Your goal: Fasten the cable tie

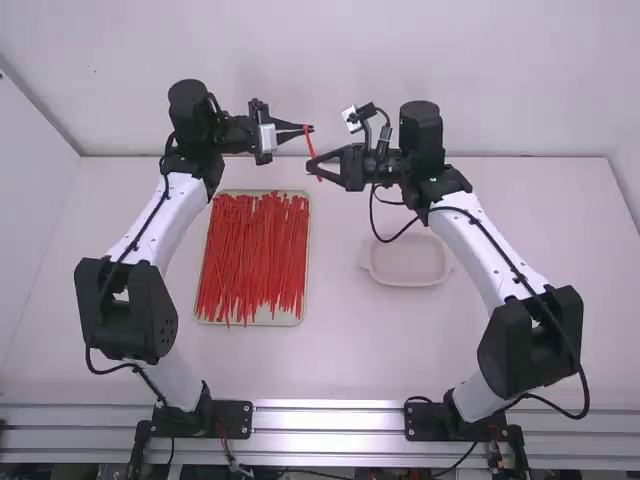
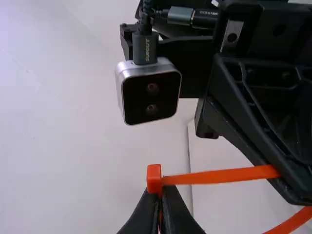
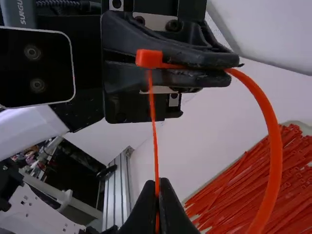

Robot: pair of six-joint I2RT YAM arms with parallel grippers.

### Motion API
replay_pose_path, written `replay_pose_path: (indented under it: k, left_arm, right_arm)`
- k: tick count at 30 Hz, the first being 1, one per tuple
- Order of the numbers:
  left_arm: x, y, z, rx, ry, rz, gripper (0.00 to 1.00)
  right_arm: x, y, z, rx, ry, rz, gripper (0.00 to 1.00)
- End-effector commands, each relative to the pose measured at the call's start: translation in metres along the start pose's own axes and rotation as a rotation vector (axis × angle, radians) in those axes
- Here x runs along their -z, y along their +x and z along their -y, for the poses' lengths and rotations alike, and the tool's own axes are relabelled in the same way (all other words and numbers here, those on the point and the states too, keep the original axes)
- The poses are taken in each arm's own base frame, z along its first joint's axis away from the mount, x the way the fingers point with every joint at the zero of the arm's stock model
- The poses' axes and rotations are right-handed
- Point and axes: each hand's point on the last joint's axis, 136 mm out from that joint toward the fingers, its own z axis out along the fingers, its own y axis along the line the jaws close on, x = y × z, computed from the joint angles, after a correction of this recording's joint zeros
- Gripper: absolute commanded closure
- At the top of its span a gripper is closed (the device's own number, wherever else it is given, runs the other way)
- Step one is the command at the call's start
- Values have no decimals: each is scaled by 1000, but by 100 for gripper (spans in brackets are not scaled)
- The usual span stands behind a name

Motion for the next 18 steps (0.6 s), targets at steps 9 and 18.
replay_pose_path:
  k: [9,18]
  left_arm:
    - [-1,-8,-5,13,9,21,98]
    - [1,-5,-5,23,8,13,98]
  right_arm:
    - [1,-2,-5,12,-5,5,100]
    - [1,-2,-6,16,-8,3,100]
